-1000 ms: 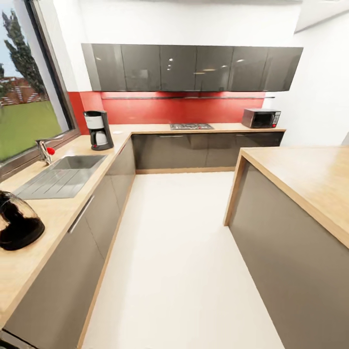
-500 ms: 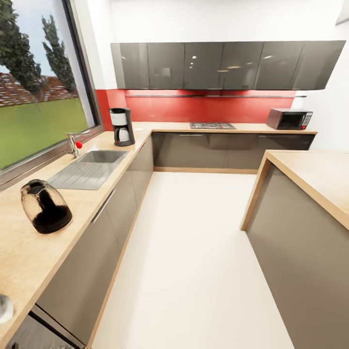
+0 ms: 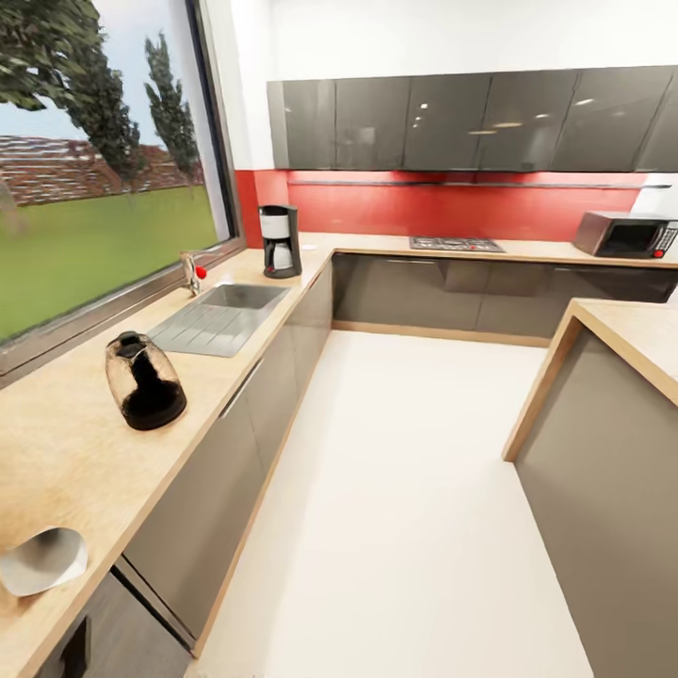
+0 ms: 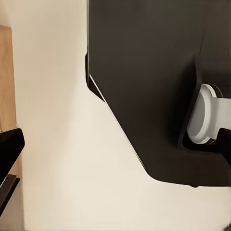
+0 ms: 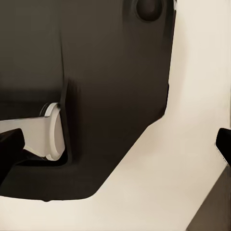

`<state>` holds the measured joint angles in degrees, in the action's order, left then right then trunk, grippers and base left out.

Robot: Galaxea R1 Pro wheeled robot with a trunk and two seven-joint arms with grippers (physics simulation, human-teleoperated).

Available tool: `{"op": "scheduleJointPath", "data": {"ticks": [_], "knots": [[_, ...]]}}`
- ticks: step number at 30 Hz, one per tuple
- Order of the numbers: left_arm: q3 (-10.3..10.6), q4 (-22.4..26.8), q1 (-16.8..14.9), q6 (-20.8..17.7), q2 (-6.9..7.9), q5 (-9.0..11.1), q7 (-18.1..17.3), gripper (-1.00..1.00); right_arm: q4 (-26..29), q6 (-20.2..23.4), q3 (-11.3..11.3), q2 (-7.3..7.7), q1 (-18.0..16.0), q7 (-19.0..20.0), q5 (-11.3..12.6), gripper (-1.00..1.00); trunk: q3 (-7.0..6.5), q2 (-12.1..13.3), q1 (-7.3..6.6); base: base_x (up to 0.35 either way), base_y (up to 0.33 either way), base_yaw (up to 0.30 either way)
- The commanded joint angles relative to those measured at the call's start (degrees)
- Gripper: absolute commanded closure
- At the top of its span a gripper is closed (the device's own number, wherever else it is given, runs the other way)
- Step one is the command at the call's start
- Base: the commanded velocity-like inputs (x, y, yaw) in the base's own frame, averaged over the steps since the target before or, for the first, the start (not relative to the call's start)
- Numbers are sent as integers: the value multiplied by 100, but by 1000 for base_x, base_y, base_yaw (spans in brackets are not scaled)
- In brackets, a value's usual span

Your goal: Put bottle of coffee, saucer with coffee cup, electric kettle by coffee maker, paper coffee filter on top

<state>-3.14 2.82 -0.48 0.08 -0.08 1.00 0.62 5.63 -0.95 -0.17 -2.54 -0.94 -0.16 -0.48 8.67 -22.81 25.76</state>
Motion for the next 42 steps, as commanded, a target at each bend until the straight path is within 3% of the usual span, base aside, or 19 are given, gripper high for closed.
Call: {"op": "scheduleJointPath", "data": {"ticks": [1, 13, 42], "knots": [[-29, -1, -4, 1, -1, 10, 7, -100, 0, -10, -1, 0, -2, -2, -5, -100, 15, -11, 3, 0, 0, 267], [-29, -1, -4, 1, -2, 13, 4, -100, 0, -10, -1, 0, -2, -2, -5, -100, 50, -11, 3, 0, 0, 222], [-22, -1, 0, 18, -1, 5, -38, -100, 17, -1, 8, 17, -2, -1, 3, -100, 51, -11, 3, 0, 0, 2]]}}
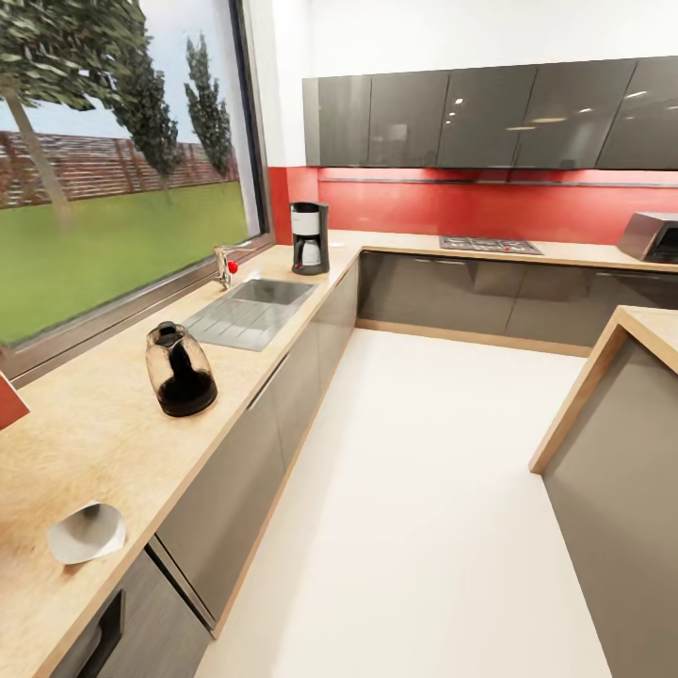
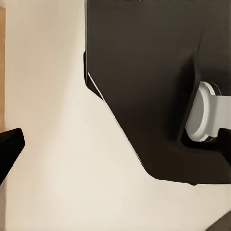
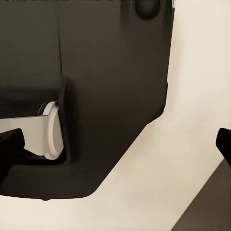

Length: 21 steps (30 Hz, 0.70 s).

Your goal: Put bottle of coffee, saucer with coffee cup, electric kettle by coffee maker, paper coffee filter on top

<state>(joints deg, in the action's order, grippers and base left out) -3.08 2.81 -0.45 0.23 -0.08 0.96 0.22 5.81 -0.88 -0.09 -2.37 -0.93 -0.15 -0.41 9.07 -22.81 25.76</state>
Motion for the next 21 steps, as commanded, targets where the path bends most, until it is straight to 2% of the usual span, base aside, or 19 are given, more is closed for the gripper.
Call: {"op": "scheduleJointPath", "data": {"ticks": [1, 7, 21], "knots": [[-27, 0, -5, 3, -4, 10, -3, -100, -1, -11, 0, -2, -3, -2, -6, -100, 11, -10, 3, 0, 0, 0], [-18, 0, 1, 3, -9, 2, -37, -100, -1, -24, 0, 0, -3, -3, -12, -100, 11, -10, 3, 28, 0, 0], [-9, 8, -2, 3, -1, 1, -39, -100, -1, -97, -9, 0, -3, -3, -12, -100, 11, -10, 3, 118, 0, 0]]}}
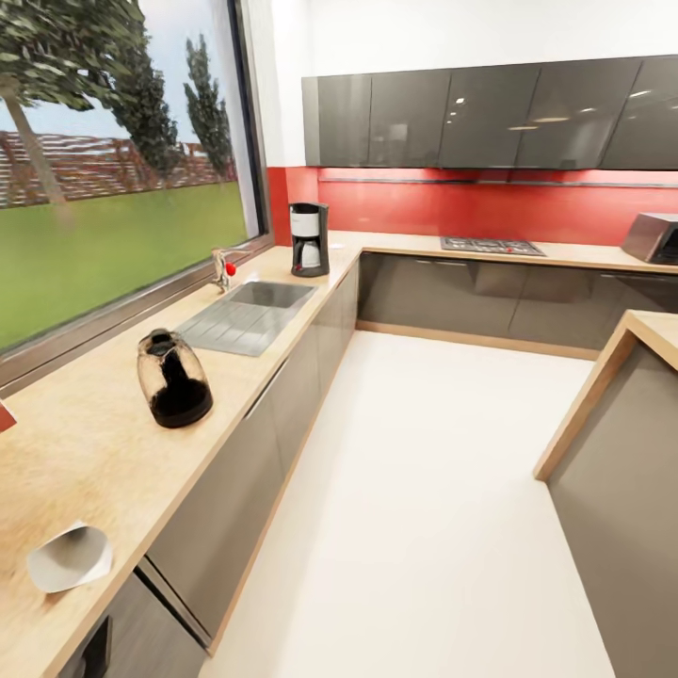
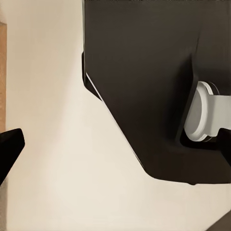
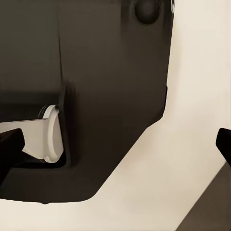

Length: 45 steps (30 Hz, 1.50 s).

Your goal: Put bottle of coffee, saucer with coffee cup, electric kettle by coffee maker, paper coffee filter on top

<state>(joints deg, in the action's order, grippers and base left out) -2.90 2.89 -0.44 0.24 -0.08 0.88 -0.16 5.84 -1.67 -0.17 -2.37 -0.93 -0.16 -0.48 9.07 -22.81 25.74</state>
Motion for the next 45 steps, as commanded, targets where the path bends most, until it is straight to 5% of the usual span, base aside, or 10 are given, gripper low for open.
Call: {"op": "scheduleJointPath", "data": {"ticks": [1, 26, 45], "knots": [[-27, 0, -3, 3, -1, 9, -2, -100, -4, -18, -1, 0, -4, -2, -5, -100, 11, -10, 4, 121, 0, 0], [-34, 28, -4, 3, -6, 9, -2, -100, -4, -18, -1, 0, -4, -2, -5, -100, 11, -10, 4, 118, -2, 4], [-35, 28, -2, 3, -10, 9, -2, -100, -4, -26, 0, 0, -4, -10, -5, -100, 11, -10, 4, 14, -120, 263]]}}
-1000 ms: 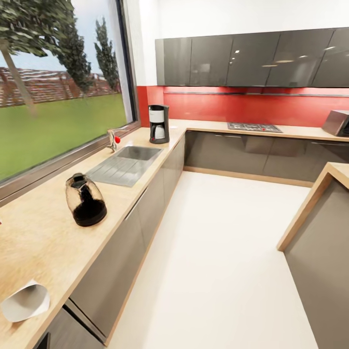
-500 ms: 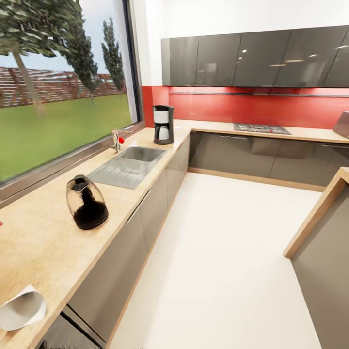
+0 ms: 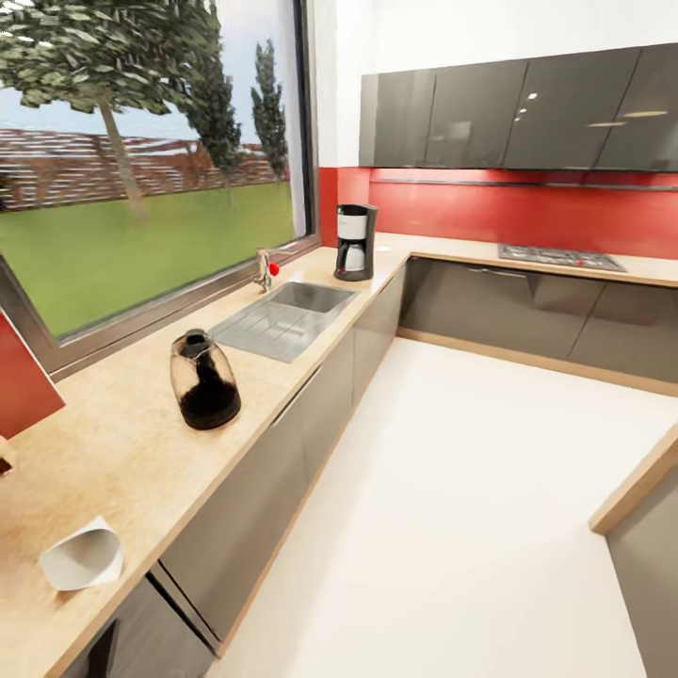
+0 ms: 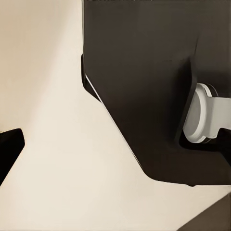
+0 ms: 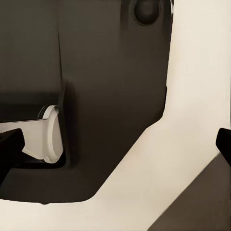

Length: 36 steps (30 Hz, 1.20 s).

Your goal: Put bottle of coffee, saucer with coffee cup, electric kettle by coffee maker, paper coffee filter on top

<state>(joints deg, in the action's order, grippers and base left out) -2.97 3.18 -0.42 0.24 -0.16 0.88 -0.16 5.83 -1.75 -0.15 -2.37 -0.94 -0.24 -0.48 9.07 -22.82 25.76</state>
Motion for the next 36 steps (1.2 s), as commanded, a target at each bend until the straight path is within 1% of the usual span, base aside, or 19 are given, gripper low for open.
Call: {"op": "scheduleJointPath", "data": {"ticks": [1, 10, 13, 15, 17, 19, 20, 21, 23, 25, 27, 30, 31, 33, 36], "knots": [[-28, -1, -3, 6, -1, 11, -2, -100, -3, -18, -1, 0, -3, -2, -5, -100, 11, -10, 3, 0, -6, 274], [-20, 14, -10, 8, -1, 9, -2, -100, 1, -13, 5, -1, -3, -2, -5, -100, 21, -10, 3, 0, -1, 274], [-14, 100, -11, 4, 3, 7, -2, -100, 7, -11, 6, -1, -3, -2, -5, -100, 30, -10, 3, 0, 0, 274], [-10, 255, -11, 3, 6, 6, -2, -100, 71, -7, 6, 5, -3, -2, -8, -100, 37, -10, 3, 0, 0, 274], [-16, 410, -12, 6, 7, 8, -2, -100, 358, 2, 1, 12, -3, 1, -18, -100, 44, -10, 3, 0, 0, 274], [-18, 573, -17, 5, 7, 11, -2, -100, 743, 9, -1, 47, -3, 4, -80, -100, 50, -10, 3, 0, 0, 274], [-17, 772, -18, 3, 5, 12, -7, -100, 1233, 14, -2, 105, -3, 9, -245, -100, 54, -10, 3, 0, 0, 274], [-15, 871, -19, 3, 6, 11, -8, -100, 1448, 13, -2, 124, -3, 8, -338, -100, 57, -10, 3, 0, 0, 274], [-16, 1058, -19, 3, 7, 15, -9, -100, 1769, 1, 2, 147, -3, 7, -542, -100, 63, -10, 3, 0, 0, 274], [-18, 1171, -20, 2, 7, 17, -10, -100, 2001, -9, 5, 159, -3, 8, -676, -100, 70, -10, 3, 0, 0, 274], [-16, 1237, -20, 10, 6, 12, -10, -100, 2178, -17, 6, 157, -3, 7, -757, -100, 76, -10, 3, 0, 0, 274], [-13, 1245, -20, 20, 7, 10, -10, -100, 2189, -18, 7, 157, -3, 7, -765, -100, 86, -10, 3, 0, -2, 274], [-12, 1246, -20, 89, 7, 10, -10, -100, 2192, -18, 7, 158, -3, 7, -767, -100, 89, -10, 3, 17, -83, 274], [-11, 1220, -20, 431, 7, 11, 15, -100, 2195, -18, 7, 152, -3, 8, -769, -100, 95, -10, 3, 63, -197, 274], [-15, 1208, -20, 533, 7, 16, 33, -100, 2195, -15, 7, 144, -3, 11, -769, -100, 101, -10, 3, 83, -245, 192]]}}
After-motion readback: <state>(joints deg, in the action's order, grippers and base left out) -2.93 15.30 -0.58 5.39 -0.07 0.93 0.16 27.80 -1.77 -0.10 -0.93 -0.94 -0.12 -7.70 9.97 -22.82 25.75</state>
